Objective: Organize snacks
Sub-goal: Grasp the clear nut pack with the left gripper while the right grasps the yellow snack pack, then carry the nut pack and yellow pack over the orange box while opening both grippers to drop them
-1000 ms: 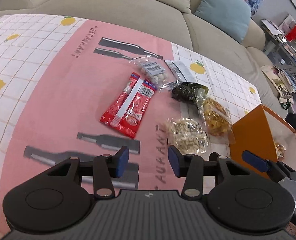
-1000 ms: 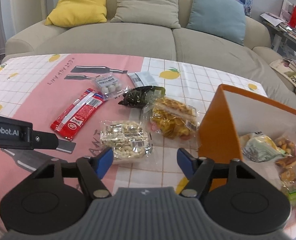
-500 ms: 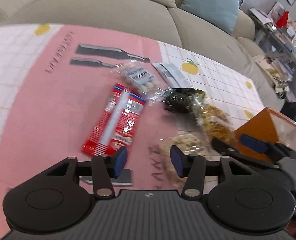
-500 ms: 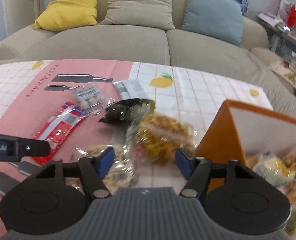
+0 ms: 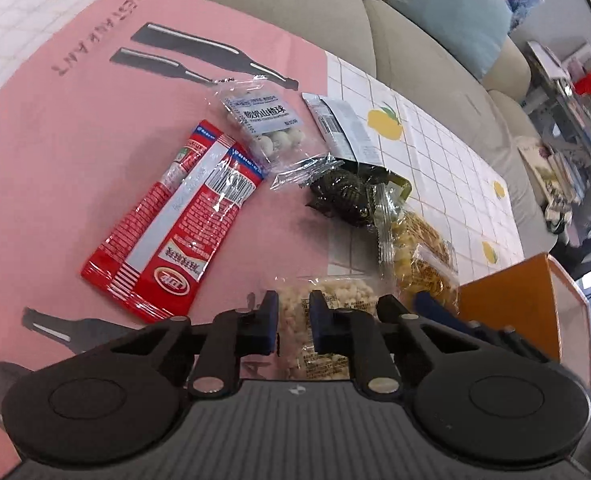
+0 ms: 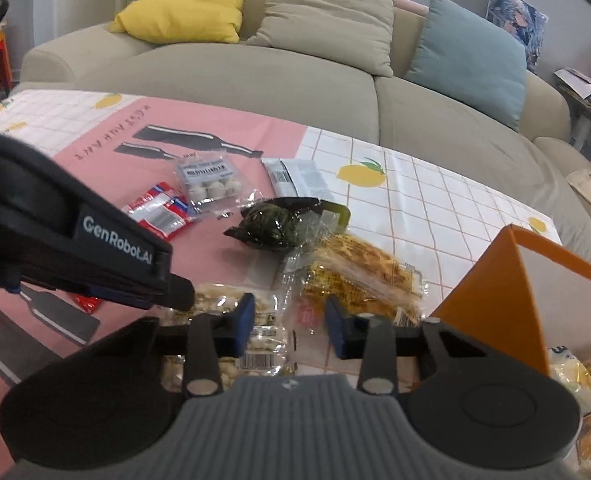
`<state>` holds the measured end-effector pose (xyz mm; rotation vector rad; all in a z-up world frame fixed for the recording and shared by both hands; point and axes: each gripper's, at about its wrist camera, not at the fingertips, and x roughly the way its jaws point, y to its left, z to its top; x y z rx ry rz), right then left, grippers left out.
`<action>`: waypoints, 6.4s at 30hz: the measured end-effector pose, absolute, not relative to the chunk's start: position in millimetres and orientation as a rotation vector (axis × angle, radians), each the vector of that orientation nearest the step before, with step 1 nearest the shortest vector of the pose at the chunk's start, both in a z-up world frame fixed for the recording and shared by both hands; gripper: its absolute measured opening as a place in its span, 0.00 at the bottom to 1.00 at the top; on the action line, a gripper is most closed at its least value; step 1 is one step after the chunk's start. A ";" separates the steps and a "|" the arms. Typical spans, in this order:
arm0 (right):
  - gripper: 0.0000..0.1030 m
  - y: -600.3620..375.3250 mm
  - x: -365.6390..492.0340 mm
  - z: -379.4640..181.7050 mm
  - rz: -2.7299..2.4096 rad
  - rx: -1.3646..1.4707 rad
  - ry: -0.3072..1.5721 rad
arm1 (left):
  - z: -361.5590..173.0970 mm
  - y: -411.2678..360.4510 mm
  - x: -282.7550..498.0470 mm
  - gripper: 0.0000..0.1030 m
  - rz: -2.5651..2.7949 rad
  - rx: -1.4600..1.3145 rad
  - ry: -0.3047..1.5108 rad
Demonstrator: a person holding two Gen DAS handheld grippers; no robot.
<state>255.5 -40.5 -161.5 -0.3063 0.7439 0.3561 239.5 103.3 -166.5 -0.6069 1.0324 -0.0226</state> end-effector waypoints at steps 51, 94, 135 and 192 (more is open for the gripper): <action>0.85 -51.8 171.5 -140.3 0.445 -0.111 0.866 | -143.0 121.6 119.8 0.80 0.221 -0.538 1.091; 0.70 -63.8 171.8 -175.8 0.423 -0.217 0.890 | -163.0 77.2 137.3 0.97 0.067 -0.204 1.030; 0.54 -99.1 110.7 -75.8 0.468 -0.190 0.741 | -55.7 83.7 98.2 0.88 0.105 -0.298 0.910; 0.54 -343.6 272.5 -89.1 0.357 -0.255 1.295 | -57.5 -186.8 247.0 0.88 -0.611 0.170 1.184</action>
